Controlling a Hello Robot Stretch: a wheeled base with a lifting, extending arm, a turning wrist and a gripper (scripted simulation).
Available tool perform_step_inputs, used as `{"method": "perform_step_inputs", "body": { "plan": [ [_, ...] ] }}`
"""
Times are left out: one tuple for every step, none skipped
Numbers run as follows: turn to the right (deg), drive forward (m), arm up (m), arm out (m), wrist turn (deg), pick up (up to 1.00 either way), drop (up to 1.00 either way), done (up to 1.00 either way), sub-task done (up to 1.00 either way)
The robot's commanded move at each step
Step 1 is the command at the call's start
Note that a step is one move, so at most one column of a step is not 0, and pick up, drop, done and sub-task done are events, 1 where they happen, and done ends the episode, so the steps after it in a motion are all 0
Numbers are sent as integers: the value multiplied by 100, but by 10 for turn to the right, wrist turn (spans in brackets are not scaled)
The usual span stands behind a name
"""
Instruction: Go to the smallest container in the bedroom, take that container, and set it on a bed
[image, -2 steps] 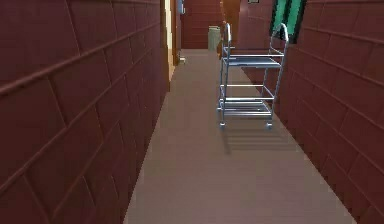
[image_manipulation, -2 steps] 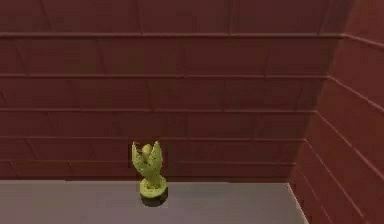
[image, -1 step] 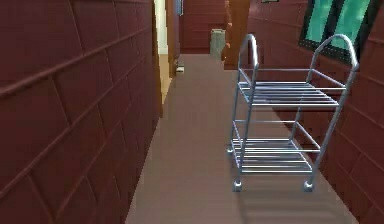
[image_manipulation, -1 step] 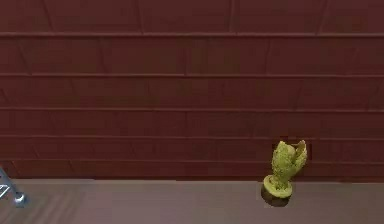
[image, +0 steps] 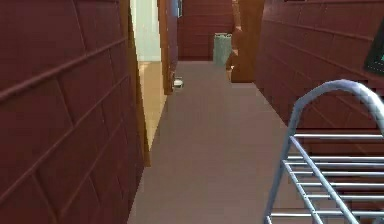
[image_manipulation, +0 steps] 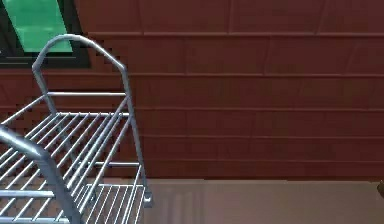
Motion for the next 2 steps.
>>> {"method": "perform_step_inputs", "body": {
  "plan": [
    [0, 100, 0, 0, 0, 0, 0, 0, 0],
    [-60, 0, 0, 0, 0, 0, 0, 0, 0]
  ]
}}
